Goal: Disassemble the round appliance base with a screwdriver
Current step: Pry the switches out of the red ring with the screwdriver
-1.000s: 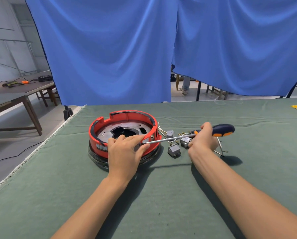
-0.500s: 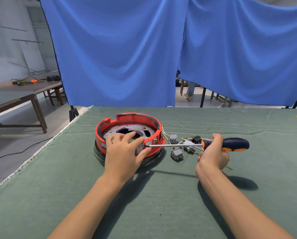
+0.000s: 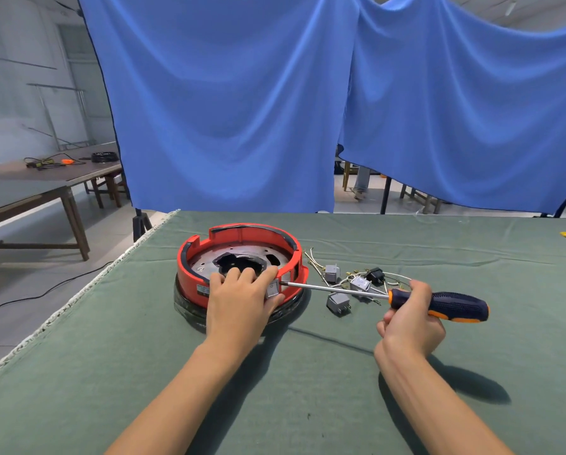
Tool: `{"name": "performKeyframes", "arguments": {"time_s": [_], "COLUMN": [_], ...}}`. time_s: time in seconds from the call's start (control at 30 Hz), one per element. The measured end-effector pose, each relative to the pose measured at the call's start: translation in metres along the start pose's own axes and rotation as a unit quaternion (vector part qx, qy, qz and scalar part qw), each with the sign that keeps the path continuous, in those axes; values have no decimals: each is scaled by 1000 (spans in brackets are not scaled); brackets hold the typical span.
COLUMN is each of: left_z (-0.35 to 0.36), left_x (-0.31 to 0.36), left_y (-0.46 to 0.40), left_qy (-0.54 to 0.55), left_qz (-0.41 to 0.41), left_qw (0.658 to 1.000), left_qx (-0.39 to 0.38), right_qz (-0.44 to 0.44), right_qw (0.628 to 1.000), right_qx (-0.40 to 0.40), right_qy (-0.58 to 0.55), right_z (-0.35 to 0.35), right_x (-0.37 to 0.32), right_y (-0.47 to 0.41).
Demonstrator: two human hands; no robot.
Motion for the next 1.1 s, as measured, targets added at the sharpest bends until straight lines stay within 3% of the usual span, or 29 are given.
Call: {"name": "performKeyframes", "arguments": {"time_s": [0.77,1.1], "left_z": [4,5], "left_x": [2,0], "left_y": [0,-1], "left_qy": [48,63], "left_qz": [-64,-71], "left_qw": [997,996], "left_qx": [6,2], "right_qz": [76,21], "right_qw": [995,997], "right_qx": [65,28], "right_qy": [9,64], "right_z": [13,53], "right_x": [21,5], "right_y": [-18,-40]}}
Point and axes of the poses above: each hand's wrist, its own y-axis away from the middle knuckle, its own z-axis out of the palm, x = y × z, the point moved 6 cm from there along -y, towards the middle knuckle, and after that the axes turned 2 degrees about y, right-handed, at the moved point
